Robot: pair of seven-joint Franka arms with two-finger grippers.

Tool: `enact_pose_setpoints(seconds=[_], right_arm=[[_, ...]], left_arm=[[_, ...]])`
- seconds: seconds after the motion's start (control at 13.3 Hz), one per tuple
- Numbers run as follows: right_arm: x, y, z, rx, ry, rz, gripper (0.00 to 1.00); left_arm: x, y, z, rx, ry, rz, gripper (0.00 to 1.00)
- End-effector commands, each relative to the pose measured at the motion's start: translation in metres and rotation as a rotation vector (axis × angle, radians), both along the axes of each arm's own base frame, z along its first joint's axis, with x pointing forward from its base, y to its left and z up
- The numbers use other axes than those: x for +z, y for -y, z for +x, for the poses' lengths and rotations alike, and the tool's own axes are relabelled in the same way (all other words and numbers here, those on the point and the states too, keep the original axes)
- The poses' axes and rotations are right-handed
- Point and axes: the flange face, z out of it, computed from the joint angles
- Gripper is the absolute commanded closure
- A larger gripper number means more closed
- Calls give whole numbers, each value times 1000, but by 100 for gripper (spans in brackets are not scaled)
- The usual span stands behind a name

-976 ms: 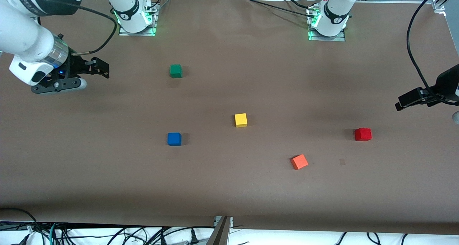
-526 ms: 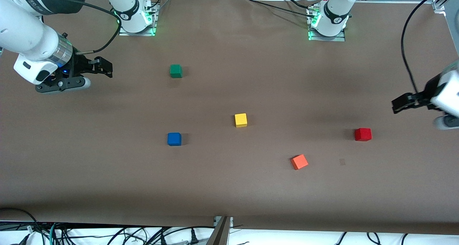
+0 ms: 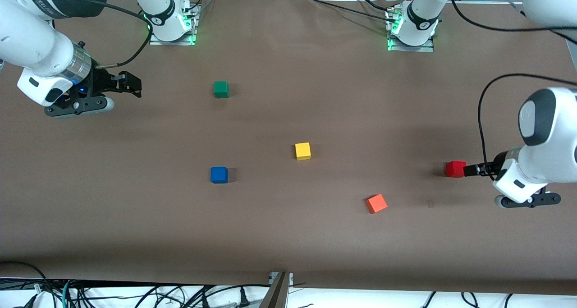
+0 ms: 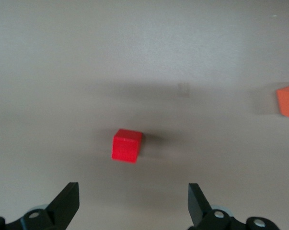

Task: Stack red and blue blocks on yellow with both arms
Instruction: 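Lower the left gripper over the red cube and close on it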

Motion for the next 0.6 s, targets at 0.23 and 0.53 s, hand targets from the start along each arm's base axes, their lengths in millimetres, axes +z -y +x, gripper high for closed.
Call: enact_pose_setpoints(seconds=[0.23, 0.53], right_arm=[[4, -1, -4, -13, -7, -1, 0], [4, -1, -4, -13, -8, -1, 0]], left_arm=[[-93, -48, -31, 30, 21, -79, 0], [-139, -43, -51, -59, 32, -96, 0]])
